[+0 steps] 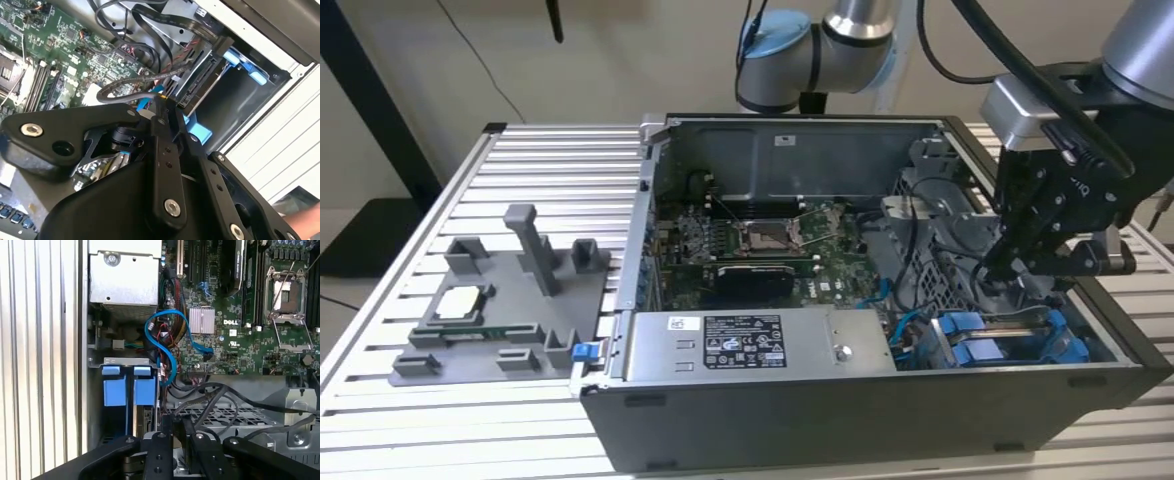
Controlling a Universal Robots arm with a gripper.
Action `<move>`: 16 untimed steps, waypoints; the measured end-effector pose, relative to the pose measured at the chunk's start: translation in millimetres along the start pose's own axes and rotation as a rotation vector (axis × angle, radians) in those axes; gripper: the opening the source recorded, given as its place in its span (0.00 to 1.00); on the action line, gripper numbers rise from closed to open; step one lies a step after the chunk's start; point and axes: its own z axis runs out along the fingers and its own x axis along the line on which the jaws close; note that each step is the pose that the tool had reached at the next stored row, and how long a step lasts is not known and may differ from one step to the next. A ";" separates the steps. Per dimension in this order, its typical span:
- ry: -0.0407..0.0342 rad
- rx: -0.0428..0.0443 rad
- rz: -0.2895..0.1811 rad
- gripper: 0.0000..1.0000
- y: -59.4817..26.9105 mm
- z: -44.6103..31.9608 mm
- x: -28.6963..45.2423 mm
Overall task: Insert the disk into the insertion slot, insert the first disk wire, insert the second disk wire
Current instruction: 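Insert the disk into the insertion slot, then insert the first disk wire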
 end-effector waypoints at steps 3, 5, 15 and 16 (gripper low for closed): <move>0.0001 -0.0032 0.000 0.00 -0.9 0.1 4.9; 0.0003 -0.0051 0.001 0.00 -1.3 0.2 7.9; 0.0005 -0.0131 0.001 0.00 -2.3 0.8 9.4; 0.0004 -0.0160 0.002 0.00 -2.8 1.1 9.9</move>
